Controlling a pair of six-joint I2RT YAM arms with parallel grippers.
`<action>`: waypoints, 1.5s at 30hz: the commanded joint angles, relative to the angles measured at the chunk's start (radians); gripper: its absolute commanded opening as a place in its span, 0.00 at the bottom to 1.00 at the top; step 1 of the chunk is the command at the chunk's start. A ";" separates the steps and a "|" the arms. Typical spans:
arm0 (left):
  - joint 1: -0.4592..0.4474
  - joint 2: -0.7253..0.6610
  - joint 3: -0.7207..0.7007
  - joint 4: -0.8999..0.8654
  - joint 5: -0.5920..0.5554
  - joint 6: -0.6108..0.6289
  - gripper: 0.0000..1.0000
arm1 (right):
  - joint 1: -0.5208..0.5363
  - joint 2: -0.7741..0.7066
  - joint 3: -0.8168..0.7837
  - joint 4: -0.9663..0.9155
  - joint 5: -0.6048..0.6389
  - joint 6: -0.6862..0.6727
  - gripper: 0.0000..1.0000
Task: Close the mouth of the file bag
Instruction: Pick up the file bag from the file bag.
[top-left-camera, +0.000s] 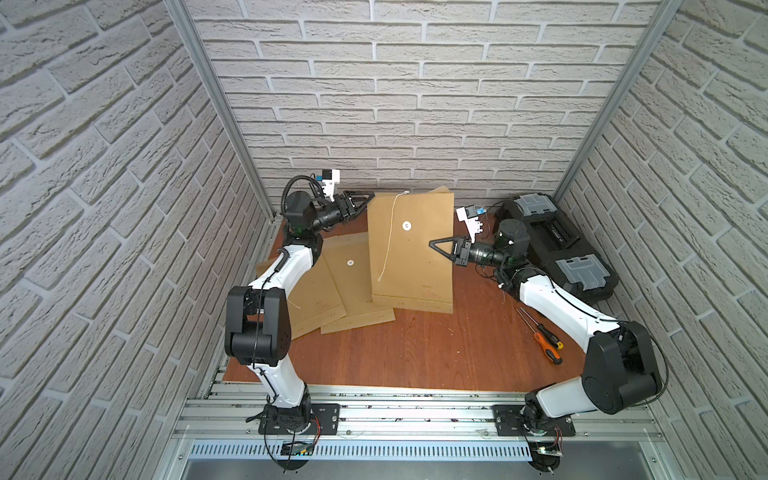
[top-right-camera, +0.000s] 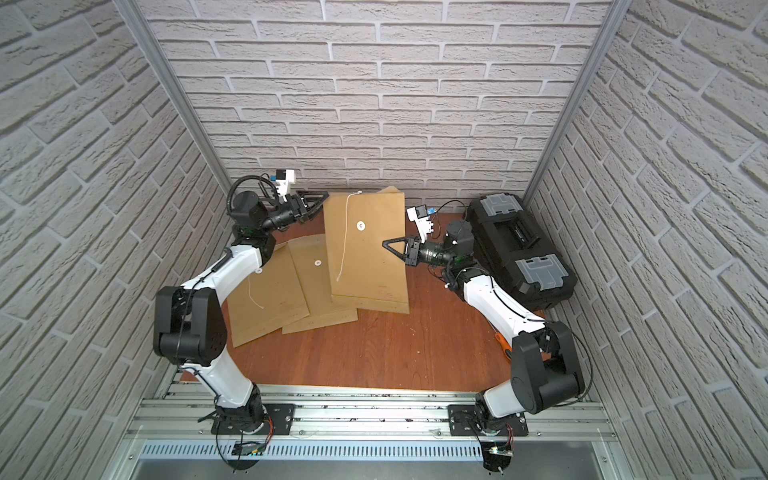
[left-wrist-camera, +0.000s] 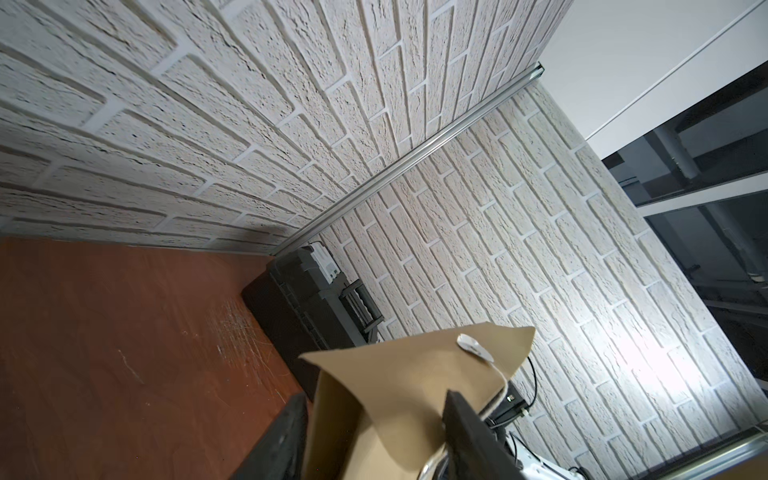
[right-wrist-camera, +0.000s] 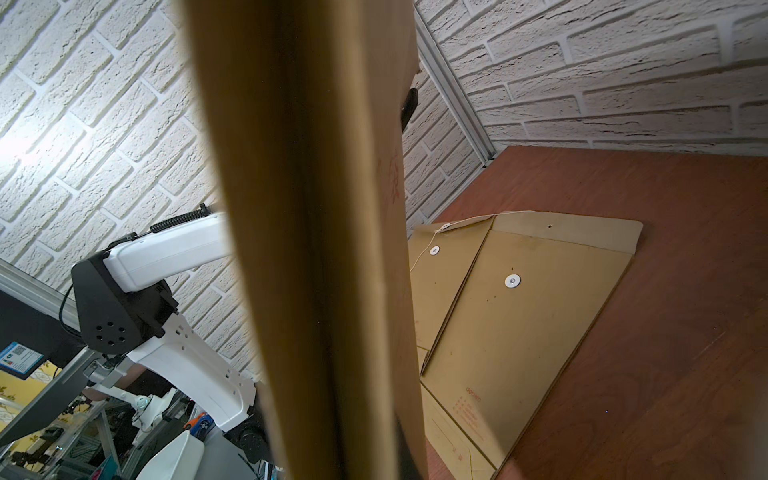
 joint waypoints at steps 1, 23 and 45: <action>-0.026 -0.012 -0.009 0.094 0.110 -0.043 0.47 | 0.005 -0.041 0.004 0.037 -0.004 -0.041 0.08; -0.037 -0.054 -0.049 0.325 0.191 -0.157 0.45 | -0.046 -0.021 -0.037 0.278 -0.037 0.149 0.03; -0.079 0.015 -0.009 0.406 0.215 -0.132 0.50 | -0.088 0.078 -0.015 0.585 -0.092 0.439 0.03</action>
